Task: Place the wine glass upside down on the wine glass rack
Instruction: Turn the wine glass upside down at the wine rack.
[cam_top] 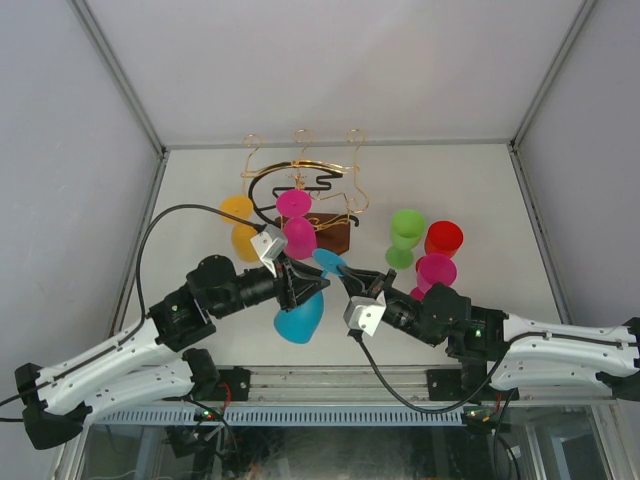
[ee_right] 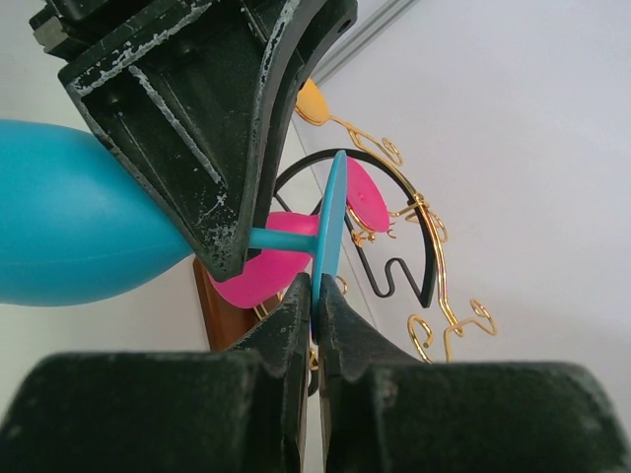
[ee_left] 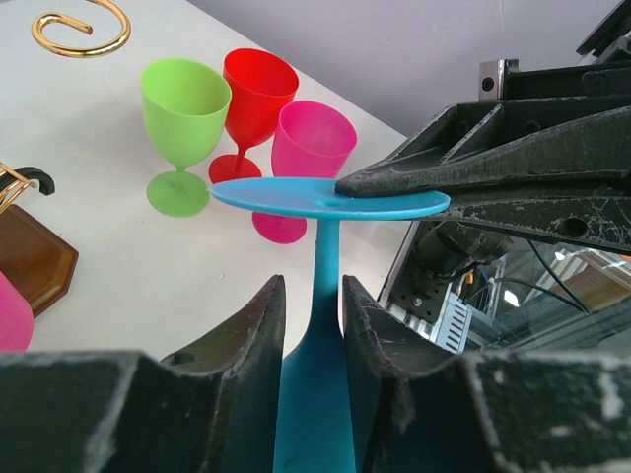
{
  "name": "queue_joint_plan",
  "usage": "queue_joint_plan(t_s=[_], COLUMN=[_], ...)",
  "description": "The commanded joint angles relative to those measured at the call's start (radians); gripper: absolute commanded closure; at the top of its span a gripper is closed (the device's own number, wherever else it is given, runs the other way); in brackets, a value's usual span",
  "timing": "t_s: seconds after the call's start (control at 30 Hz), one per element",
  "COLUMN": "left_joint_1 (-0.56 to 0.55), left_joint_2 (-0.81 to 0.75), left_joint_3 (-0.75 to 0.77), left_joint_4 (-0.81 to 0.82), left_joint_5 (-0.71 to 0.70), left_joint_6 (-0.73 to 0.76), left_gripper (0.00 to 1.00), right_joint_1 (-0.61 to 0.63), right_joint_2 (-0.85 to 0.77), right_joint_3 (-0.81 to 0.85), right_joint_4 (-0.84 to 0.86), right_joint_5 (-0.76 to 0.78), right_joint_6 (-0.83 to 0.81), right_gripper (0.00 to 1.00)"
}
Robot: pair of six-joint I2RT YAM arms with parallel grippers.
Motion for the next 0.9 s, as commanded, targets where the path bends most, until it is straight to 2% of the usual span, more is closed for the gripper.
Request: queue_joint_plan(t_s=[0.0,0.1,0.23,0.3,0.57,0.87], left_joint_1=[-0.005,-0.005,-0.005,-0.005,-0.005,-0.004], left_joint_2=[-0.007,-0.007,-0.006,-0.006,-0.016,-0.038], left_joint_3=[-0.024,-0.023,-0.025,-0.025,-0.036,-0.051], left_joint_4=[0.052,0.053,0.056,0.057,0.062,0.063], left_joint_5=[0.020,0.022,0.016,0.016,-0.016,-0.081], left_joint_6=[0.030,0.036,0.036,0.035,0.041,0.057], left_gripper=[0.68,0.77,0.95,1.00,1.00,1.00], right_joint_1=[0.003,0.001,-0.003,-0.005,-0.013,-0.014], right_joint_2=[-0.005,-0.008,-0.011,-0.010,-0.018,-0.054], right_joint_3=[0.049,0.049,0.048,0.049,0.055,0.060], right_joint_4=[0.021,0.013,0.003,-0.003,-0.036,-0.129], right_joint_5=[-0.007,-0.010,-0.014,-0.015,-0.025,-0.074], right_joint_6=[0.031,0.054,0.068,0.073,0.107,0.164], right_gripper=[1.00,1.00,1.00,1.00,1.00,0.72])
